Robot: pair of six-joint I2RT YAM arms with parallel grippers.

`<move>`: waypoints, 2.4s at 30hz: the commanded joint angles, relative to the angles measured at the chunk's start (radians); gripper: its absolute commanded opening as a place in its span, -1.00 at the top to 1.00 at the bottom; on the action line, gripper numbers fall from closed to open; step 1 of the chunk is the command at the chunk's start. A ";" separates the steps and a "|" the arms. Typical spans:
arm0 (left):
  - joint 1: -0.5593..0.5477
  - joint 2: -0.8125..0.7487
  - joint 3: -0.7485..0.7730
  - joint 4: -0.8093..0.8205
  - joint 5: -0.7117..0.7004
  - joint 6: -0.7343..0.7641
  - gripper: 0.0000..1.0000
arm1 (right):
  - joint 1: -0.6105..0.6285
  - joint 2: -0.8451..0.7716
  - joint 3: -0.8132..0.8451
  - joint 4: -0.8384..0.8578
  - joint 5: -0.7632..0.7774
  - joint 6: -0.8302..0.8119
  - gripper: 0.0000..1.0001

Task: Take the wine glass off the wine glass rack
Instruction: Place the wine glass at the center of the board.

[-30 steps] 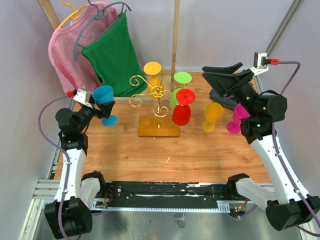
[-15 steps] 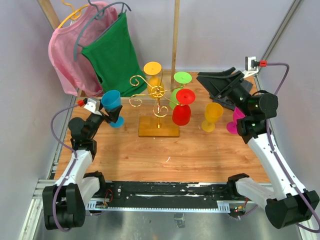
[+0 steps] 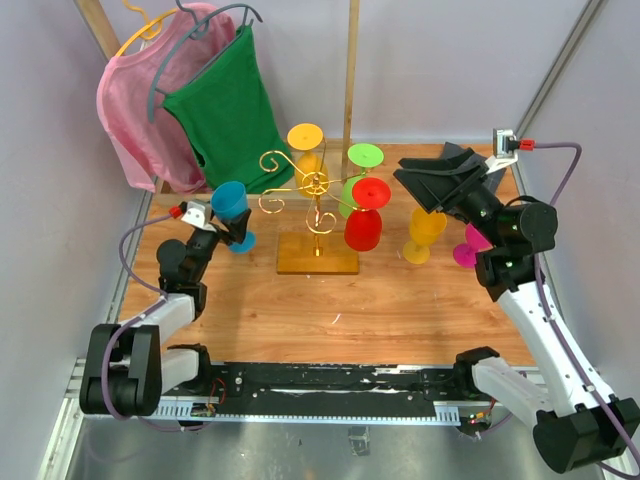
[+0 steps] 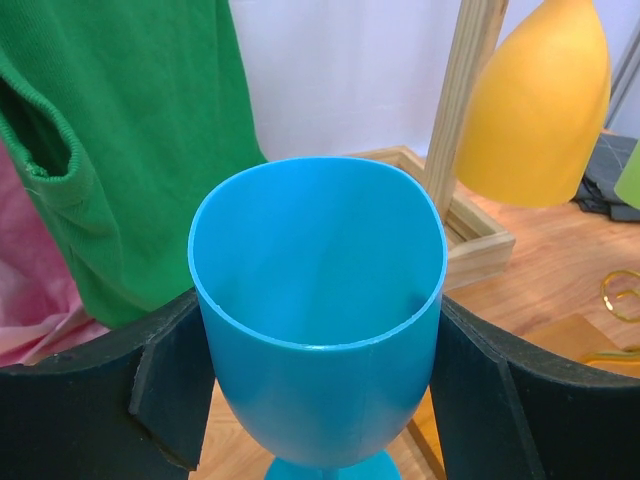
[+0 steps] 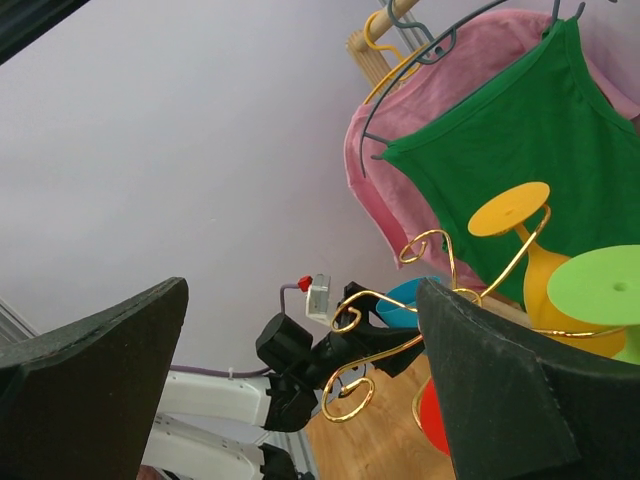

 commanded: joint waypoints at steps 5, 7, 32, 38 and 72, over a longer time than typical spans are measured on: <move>-0.059 -0.016 -0.036 0.092 -0.215 -0.029 -0.34 | -0.012 -0.024 -0.024 0.018 -0.016 -0.043 -0.97; -0.062 -0.025 -0.047 0.086 -0.242 -0.047 -0.33 | -0.012 -0.011 -0.032 0.042 -0.016 -0.036 -0.97; -0.132 0.050 -0.144 0.268 -0.168 0.148 -0.37 | -0.012 0.028 -0.078 0.125 -0.007 -0.022 -0.97; -0.132 0.065 -0.196 0.356 -0.139 0.193 -0.37 | -0.010 0.013 -0.105 0.131 -0.005 -0.028 -0.97; -0.132 0.412 -0.122 0.689 -0.226 0.142 -0.34 | 0.022 0.031 -0.065 0.075 -0.002 -0.079 -0.97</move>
